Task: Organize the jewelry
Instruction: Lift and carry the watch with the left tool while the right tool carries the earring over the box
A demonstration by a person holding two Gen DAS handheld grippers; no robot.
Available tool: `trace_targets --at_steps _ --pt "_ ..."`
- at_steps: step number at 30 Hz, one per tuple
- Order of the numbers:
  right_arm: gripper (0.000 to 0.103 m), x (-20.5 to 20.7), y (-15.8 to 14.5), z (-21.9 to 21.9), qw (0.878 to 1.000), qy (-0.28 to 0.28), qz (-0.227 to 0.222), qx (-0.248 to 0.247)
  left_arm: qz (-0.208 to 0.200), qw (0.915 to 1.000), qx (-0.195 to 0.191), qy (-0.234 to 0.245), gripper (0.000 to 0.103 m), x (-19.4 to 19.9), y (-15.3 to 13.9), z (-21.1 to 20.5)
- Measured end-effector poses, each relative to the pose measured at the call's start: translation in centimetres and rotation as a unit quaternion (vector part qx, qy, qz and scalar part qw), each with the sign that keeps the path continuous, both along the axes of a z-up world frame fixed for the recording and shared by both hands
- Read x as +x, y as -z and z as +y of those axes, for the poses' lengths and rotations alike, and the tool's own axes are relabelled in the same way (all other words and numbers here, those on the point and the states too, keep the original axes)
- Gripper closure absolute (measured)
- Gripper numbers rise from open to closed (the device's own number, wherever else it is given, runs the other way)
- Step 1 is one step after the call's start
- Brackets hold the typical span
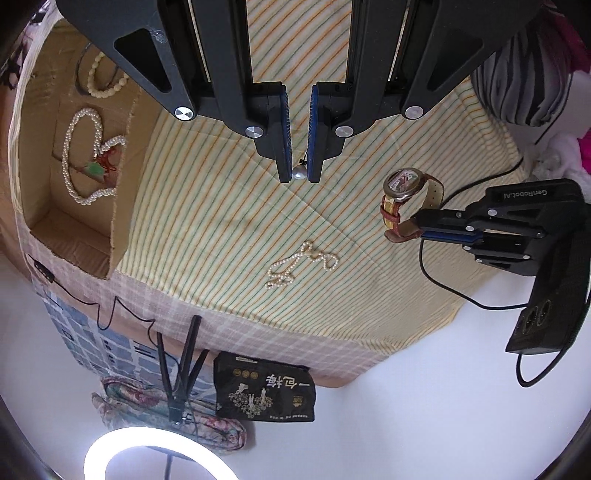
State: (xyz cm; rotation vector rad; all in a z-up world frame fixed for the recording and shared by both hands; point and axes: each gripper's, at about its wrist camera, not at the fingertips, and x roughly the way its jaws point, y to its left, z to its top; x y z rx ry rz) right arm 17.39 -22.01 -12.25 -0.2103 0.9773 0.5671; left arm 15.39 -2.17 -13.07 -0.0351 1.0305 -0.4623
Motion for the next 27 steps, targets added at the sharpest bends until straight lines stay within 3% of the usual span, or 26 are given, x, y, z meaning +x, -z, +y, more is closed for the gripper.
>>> trace_targets --at_steps 12,27 --pt "0.096 -1.4 -2.9 -7.3 0.996 0.076 -0.04 0.001 -0.041 0.9986 -0.031 0.013 0.097 3.2 -3.7 -4.8" --pt "0.096 -2.6 -2.8 -14.4 0.988 0.149 -0.05 -0.004 -0.066 0.9961 -0.048 0.034 0.097 8.3 -5.8 -12.8"
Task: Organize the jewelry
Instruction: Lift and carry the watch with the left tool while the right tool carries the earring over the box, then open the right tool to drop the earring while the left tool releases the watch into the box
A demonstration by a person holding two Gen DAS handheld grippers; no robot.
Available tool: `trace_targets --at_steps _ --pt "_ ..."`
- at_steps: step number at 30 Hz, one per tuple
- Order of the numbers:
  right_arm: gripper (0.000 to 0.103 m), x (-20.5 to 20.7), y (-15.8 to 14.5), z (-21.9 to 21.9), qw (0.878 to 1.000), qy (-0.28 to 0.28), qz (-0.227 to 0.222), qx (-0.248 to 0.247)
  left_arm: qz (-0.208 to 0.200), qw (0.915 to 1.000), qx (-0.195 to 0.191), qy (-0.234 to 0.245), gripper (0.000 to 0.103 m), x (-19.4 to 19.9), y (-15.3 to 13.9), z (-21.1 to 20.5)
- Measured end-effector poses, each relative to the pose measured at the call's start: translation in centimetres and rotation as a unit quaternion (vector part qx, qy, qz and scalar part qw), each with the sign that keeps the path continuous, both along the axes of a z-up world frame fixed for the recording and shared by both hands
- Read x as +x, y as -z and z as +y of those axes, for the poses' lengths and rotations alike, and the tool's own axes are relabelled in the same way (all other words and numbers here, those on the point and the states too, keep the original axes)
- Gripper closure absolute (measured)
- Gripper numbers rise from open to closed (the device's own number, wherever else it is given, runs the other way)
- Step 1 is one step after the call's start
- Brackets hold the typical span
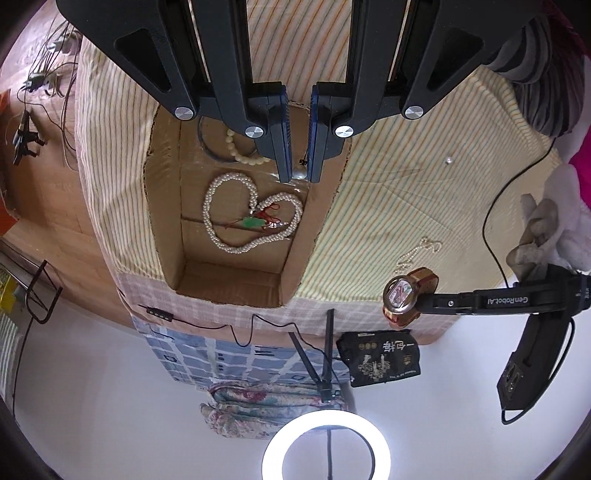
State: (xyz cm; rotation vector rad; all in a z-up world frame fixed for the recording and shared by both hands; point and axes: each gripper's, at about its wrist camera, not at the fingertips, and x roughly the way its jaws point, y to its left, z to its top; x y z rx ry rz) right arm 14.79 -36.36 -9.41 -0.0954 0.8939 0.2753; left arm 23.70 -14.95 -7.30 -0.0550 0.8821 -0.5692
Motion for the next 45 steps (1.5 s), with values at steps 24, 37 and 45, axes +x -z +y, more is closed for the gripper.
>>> trace_targets --at_steps 24,37,45 --pt "0.096 1.9 2.5 -3.0 0.999 0.028 0.011 -0.012 0.019 0.9996 0.019 0.0 0.097 6.1 2.8 -9.5" --pt "0.096 2.5 3.4 -3.4 0.999 0.029 0.019 -0.027 0.024 0.9992 0.031 0.004 0.097 6.6 3.8 -11.3" --pt "0.055 2.5 3.3 -3.0 0.999 0.033 0.012 -0.038 0.014 0.9996 0.026 0.005 0.063 6.5 3.0 -11.5"
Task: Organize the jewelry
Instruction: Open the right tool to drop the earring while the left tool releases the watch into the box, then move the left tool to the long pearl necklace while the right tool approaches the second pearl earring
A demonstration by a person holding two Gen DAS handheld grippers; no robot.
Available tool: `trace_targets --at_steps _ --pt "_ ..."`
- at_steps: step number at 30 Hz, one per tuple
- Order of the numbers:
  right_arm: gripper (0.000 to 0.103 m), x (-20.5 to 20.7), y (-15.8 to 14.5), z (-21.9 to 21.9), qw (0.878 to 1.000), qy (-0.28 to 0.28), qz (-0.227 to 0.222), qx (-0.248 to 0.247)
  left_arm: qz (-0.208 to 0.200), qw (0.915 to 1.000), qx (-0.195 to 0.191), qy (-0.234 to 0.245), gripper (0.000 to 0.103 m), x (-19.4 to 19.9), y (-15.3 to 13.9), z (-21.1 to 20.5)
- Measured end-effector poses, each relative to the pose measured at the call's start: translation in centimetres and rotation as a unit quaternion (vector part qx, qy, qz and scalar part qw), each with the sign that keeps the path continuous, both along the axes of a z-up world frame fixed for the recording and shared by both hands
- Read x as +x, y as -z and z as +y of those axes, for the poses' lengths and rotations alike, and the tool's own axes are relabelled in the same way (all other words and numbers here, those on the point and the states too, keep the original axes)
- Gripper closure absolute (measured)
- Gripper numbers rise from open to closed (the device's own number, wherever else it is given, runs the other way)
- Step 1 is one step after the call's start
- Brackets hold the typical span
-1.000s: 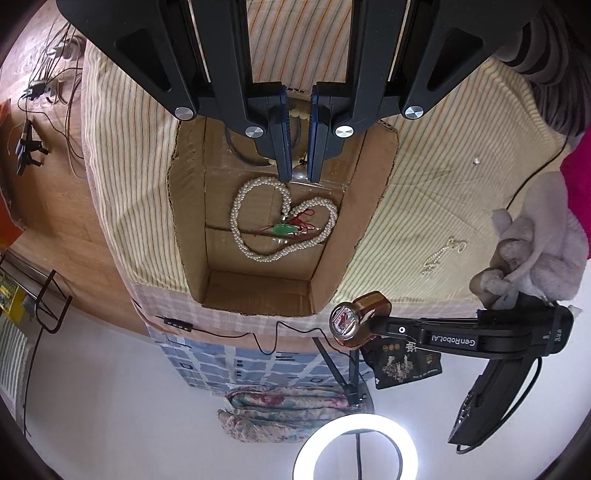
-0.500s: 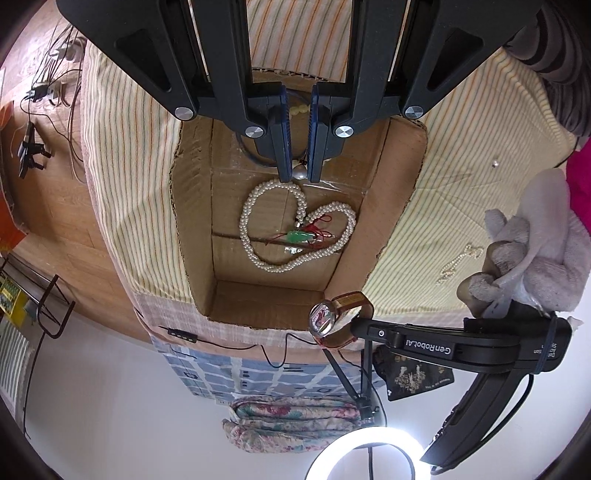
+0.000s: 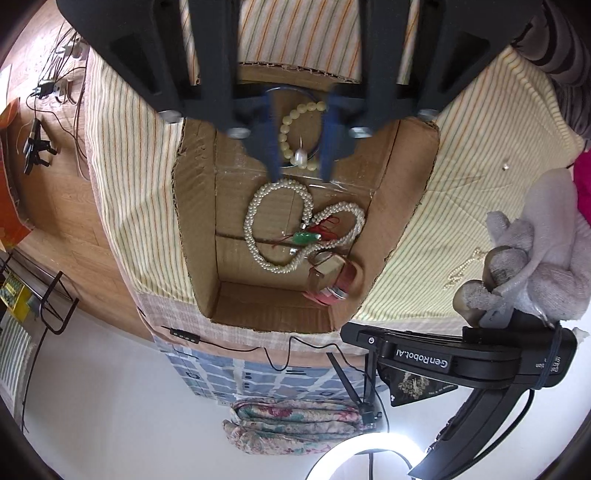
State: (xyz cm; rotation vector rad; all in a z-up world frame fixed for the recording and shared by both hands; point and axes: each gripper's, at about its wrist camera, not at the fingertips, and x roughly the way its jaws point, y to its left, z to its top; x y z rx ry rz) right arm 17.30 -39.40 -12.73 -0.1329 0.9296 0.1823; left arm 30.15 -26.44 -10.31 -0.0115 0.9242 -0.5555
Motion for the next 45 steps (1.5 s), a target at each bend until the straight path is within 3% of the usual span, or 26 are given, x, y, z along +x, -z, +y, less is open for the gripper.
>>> trace_targets --at_steps 2,6,18,26,38,45 --pt "0.042 -0.2 -0.2 0.0 1.0 0.006 -0.012 -0.006 -0.008 1.0 -0.001 -0.002 0.057 -0.1 -0.4 0.1" --pt "0.038 -0.3 -0.6 -0.1 1.0 0.017 -0.019 -0.008 -0.01 0.9999 0.001 -0.001 0.057 -0.2 -0.7 0.1" --pt "0.034 -0.7 -1.7 0.1 0.999 0.028 -0.024 -0.015 -0.017 0.9998 0.0 -0.006 0.057 -0.9 -1.8 1.1" --pt "0.034 -1.6 -3.2 0.9 0.999 0.026 -0.033 -0.011 -0.033 0.9991 -0.009 -0.025 0.057 -1.8 -4.3 3.8" --pt "0.034 -4.6 -6.5 2.9 0.995 0.023 -0.096 -0.026 -0.107 0.9909 0.0 -0.081 0.057 -7.0 -11.4 13.1" --pt "0.034 -5.9 -7.6 4.7 0.993 -0.01 -0.114 -0.026 -0.164 0.9774 0.022 -0.131 0.057 -12.8 -15.6 20.6"
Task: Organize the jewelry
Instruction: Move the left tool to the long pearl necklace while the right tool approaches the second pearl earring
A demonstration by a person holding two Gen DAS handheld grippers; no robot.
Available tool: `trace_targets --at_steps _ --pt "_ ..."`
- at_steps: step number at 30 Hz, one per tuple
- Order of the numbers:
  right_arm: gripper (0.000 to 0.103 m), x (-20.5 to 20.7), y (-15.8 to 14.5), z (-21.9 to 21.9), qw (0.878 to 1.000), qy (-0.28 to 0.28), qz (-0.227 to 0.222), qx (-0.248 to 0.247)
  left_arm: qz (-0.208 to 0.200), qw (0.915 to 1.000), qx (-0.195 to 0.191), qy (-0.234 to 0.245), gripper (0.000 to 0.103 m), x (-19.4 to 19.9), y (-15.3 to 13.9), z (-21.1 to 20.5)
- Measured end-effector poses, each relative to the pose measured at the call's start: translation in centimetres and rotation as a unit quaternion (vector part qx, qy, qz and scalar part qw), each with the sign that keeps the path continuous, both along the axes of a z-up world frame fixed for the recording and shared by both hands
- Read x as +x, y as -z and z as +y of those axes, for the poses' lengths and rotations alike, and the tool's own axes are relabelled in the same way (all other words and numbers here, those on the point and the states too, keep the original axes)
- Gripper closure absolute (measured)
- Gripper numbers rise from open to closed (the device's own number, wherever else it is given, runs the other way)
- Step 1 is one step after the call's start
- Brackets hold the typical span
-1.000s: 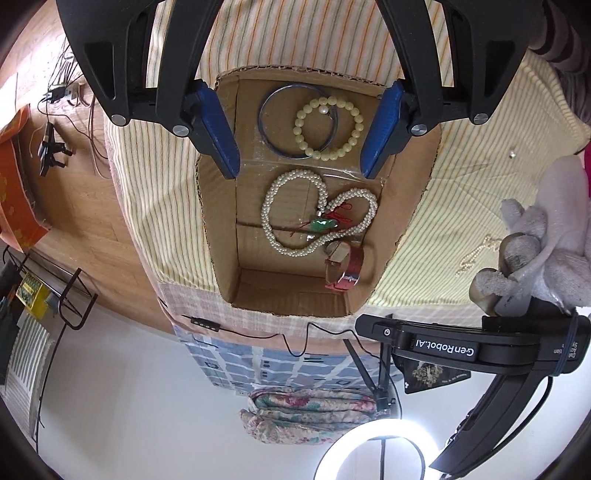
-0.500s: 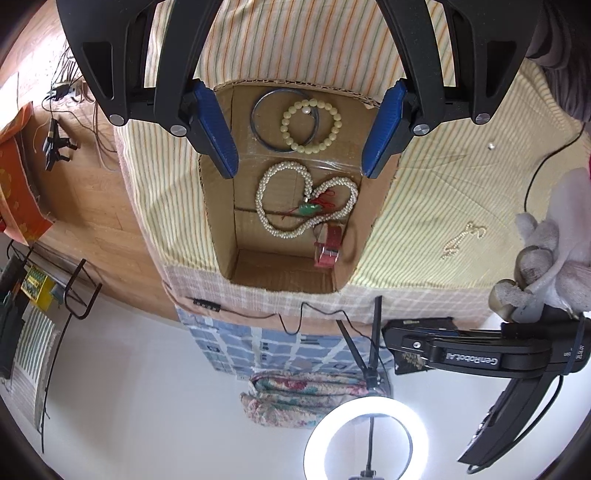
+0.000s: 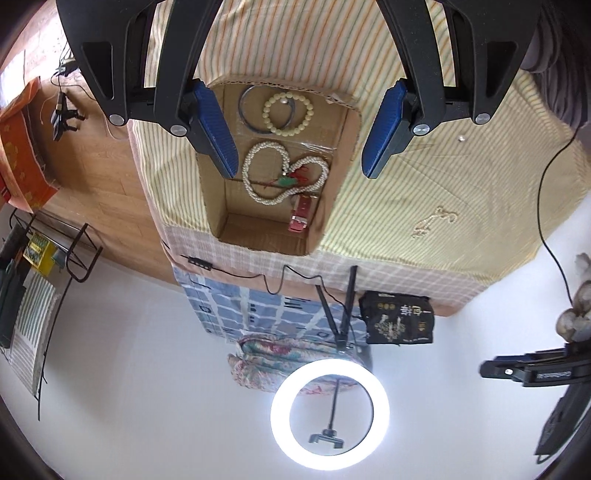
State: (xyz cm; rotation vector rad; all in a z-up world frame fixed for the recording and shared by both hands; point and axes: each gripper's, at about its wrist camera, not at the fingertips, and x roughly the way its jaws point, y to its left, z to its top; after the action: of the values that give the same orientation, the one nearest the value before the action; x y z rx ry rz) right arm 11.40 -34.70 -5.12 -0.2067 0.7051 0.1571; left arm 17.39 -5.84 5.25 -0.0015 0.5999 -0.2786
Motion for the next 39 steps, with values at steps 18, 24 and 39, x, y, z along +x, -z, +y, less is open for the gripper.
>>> trace_targets --at_steps 18,24,39 --pt "0.034 1.2 -0.1 5.8 0.996 -0.079 -0.002 0.039 -0.029 0.9918 0.025 -0.122 0.057 -13.5 -3.7 14.8" --pt "0.034 1.1 1.5 8.4 0.991 -0.126 0.028 0.036 0.022 0.9921 0.006 -0.123 0.057 -12.8 1.0 16.1" --pt "0.049 1.9 8.8 12.9 0.963 -0.216 0.157 0.035 0.148 0.9889 0.004 0.004 0.057 -2.2 12.8 9.7"
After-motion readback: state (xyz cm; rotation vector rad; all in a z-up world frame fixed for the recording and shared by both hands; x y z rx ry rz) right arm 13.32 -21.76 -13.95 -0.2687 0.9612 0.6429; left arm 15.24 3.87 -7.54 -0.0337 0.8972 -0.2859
